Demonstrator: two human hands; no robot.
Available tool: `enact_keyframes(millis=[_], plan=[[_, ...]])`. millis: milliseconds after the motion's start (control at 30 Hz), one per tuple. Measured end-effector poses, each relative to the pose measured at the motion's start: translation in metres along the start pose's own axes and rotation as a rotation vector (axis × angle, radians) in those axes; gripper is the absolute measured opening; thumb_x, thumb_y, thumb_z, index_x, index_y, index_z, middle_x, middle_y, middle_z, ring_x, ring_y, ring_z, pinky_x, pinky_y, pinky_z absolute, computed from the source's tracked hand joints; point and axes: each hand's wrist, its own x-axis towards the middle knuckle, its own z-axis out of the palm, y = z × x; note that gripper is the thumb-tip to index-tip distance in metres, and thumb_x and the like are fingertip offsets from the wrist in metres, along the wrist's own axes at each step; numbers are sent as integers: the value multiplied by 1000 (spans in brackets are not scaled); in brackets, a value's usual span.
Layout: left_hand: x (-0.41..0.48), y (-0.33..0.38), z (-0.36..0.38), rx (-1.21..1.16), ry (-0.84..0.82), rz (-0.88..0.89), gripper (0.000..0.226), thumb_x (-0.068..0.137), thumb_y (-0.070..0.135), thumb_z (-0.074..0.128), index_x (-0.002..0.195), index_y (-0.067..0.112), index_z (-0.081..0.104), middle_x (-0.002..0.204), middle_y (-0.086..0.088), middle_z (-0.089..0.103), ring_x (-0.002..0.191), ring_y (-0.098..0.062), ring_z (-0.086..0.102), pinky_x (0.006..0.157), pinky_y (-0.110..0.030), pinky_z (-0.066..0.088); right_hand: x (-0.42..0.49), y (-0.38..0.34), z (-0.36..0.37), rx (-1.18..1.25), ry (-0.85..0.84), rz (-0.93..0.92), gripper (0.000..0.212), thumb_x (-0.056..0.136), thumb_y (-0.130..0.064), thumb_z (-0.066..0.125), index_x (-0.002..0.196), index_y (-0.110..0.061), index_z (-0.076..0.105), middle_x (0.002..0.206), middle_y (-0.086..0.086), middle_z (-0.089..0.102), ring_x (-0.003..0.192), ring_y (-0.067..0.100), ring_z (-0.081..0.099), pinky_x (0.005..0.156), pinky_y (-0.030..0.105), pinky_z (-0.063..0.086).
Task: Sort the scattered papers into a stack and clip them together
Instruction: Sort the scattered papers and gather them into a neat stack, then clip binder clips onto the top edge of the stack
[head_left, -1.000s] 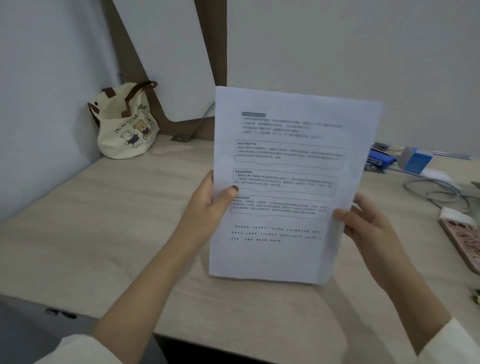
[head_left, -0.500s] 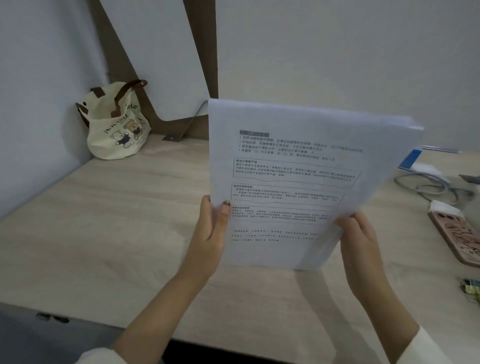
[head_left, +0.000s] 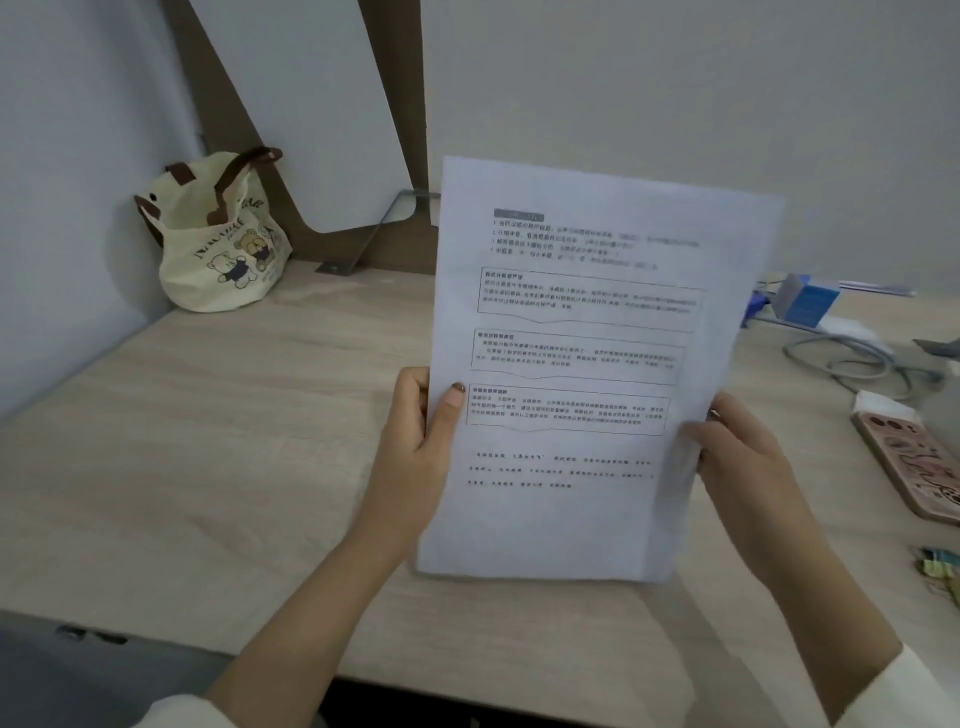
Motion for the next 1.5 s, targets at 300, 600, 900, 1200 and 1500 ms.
enact_keyframes(millis=[300, 600, 900, 1200, 1500], plan=[[4, -36, 21, 82, -100, -490, 29, 87, 30, 57, 101, 5, 56, 104, -15, 68, 98, -35, 65, 92, -55, 48, 12, 33, -36, -196, -41, 278, 27, 90, 2, 49, 114, -3, 61, 93, 11, 71, 78, 26, 66, 72, 33, 51], [0, -74, 76, 298, -212, -494, 18, 86, 37, 53, 83, 19, 53, 91, -6, 66, 88, -28, 65, 81, -47, 50, 6, 72, -67, -398, 178, 278, 26, 90, 2, 47, 111, 0, 61, 90, 7, 65, 73, 16, 58, 63, 22, 43], [-6, -84, 136, 569, -248, -330, 26, 92, 36, 47, 114, 23, 50, 104, 8, 66, 90, -18, 61, 70, -29, 40, 2, 88, -125, -621, 302, 188, 24, 91, -14, 53, 113, -14, 62, 88, -1, 62, 75, 5, 53, 59, 6, 39], [-7, -90, 142, 626, -237, -267, 32, 93, 34, 48, 123, 23, 46, 106, 10, 66, 81, -14, 58, 66, -28, 37, -6, 101, -187, -1160, 475, 120, 47, 90, -18, 54, 135, -9, 43, 147, 24, 29, 136, 37, 22, 111, 45, 18], [-4, -89, 133, 595, -236, -251, 31, 93, 31, 50, 122, 22, 47, 94, 19, 58, 82, -11, 58, 59, -20, 39, 13, 122, -170, -1085, 204, 8, 38, 97, -8, 38, 132, 3, 46, 143, 17, 41, 133, 31, 38, 111, 32, 25]])
